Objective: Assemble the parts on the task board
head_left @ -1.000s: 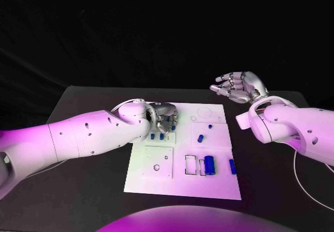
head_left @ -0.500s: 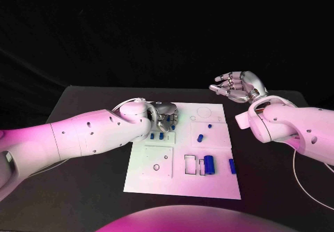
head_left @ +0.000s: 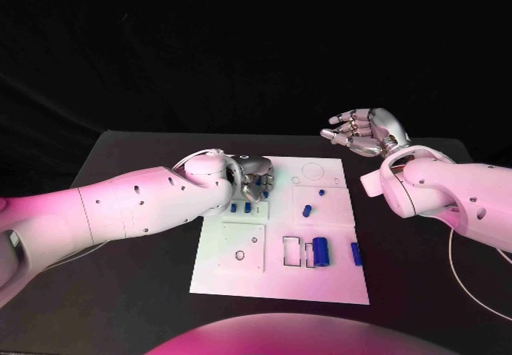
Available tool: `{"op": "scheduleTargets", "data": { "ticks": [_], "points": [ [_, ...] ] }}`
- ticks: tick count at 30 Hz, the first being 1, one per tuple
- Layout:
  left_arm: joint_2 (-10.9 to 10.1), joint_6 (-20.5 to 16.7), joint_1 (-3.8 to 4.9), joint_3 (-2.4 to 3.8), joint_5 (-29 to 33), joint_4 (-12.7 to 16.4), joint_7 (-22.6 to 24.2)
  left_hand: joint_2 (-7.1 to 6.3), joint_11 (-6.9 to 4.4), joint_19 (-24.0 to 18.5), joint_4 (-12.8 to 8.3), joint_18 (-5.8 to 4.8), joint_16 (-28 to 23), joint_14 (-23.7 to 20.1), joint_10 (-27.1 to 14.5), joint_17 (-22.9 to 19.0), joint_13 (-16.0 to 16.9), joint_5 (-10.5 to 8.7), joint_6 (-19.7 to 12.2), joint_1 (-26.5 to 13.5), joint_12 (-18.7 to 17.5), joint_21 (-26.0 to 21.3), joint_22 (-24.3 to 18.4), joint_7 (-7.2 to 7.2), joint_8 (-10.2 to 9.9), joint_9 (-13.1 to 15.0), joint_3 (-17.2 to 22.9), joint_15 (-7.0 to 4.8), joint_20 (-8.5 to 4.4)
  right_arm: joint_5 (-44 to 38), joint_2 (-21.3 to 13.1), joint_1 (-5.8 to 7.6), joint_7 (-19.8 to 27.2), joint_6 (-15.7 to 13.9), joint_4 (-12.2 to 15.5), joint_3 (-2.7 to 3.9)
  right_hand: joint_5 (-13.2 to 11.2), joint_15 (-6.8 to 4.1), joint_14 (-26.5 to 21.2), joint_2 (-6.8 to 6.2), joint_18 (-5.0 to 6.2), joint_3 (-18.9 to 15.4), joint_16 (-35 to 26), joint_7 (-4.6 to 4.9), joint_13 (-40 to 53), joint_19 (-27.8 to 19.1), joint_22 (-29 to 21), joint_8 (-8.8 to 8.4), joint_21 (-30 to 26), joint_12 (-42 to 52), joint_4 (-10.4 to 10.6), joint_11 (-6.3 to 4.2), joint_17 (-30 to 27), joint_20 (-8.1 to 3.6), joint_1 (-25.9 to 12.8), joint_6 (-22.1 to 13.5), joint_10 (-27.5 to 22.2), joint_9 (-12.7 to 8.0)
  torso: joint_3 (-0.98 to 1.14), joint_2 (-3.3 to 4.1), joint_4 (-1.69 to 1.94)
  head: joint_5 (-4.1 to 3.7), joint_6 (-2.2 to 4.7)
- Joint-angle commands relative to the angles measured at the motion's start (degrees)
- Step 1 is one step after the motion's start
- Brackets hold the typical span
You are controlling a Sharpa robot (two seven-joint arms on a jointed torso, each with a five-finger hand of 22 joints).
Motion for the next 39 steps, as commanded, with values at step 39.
{"op": "scheduleTargets", "data": {
  "ticks": [39],
  "points": [
    [-2.45,-4.78,-0.42,1.53,2.89,2.94,2.11,2.33,-1.74,7.77,-1.16,-1.06,4.89,7.81,8.40,7.59,-1.53,-0.34,7.22,-1.42,-3.15,6.76,9.45,-1.41,-1.77,0.21,0.18,-1.59,-1.41,-0.32,0.14,-0.07,0.45,0.72,-0.21,0.01,-0.03,0.21,0.07,0.39,0.81,0.32,-0.41,3.43,-0.01,-0.49,-0.25,0.28,-0.03,-0.16,-0.01,0.27,-0.16,0.05,-0.01,0.27,-0.01,-0.15,-0.08,-0.13,0.06,-0.12,0.60]
  ]
}}
